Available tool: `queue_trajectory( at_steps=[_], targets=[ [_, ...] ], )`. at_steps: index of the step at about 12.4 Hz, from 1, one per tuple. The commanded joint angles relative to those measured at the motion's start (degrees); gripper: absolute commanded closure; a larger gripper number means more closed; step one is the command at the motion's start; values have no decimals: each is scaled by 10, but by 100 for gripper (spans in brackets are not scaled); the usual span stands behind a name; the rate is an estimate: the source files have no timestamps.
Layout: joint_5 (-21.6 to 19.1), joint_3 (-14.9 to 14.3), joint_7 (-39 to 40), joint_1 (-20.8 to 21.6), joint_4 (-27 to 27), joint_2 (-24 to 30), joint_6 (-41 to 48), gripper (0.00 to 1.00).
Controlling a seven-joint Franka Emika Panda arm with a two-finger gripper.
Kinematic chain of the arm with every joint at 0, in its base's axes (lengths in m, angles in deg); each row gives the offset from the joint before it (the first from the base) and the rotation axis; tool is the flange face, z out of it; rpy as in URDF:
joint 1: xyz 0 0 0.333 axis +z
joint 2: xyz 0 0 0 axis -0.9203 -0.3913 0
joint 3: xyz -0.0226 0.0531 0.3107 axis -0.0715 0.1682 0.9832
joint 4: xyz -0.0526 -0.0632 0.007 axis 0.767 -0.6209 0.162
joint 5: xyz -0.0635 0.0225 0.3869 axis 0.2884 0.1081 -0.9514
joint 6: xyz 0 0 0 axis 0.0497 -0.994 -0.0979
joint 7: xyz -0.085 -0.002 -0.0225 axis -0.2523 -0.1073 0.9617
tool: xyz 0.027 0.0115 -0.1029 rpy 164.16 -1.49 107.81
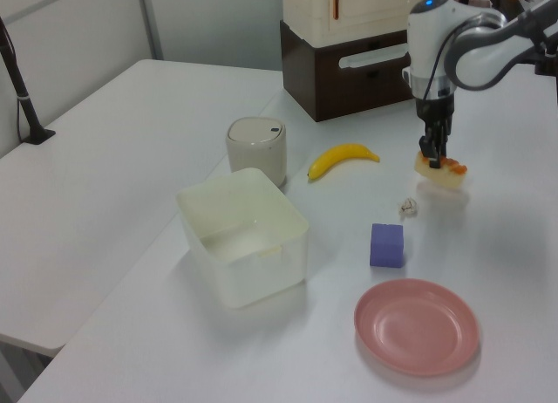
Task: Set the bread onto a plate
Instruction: 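Carry the bread roll over to the pink plate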
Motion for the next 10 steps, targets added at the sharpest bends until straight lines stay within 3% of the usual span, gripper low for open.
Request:
queue_trajectory(
  at_steps=[1, 4, 8, 10],
  targets=[
    [-59, 13, -24, 67, -80, 12, 58, 61],
    [-72, 49, -128, 148, -123, -9, 57, 61],
    [-82, 54, -229, 272, -189, -67, 47, 59],
    [-82, 63, -264, 308, -202, -99, 40, 56]
  ],
)
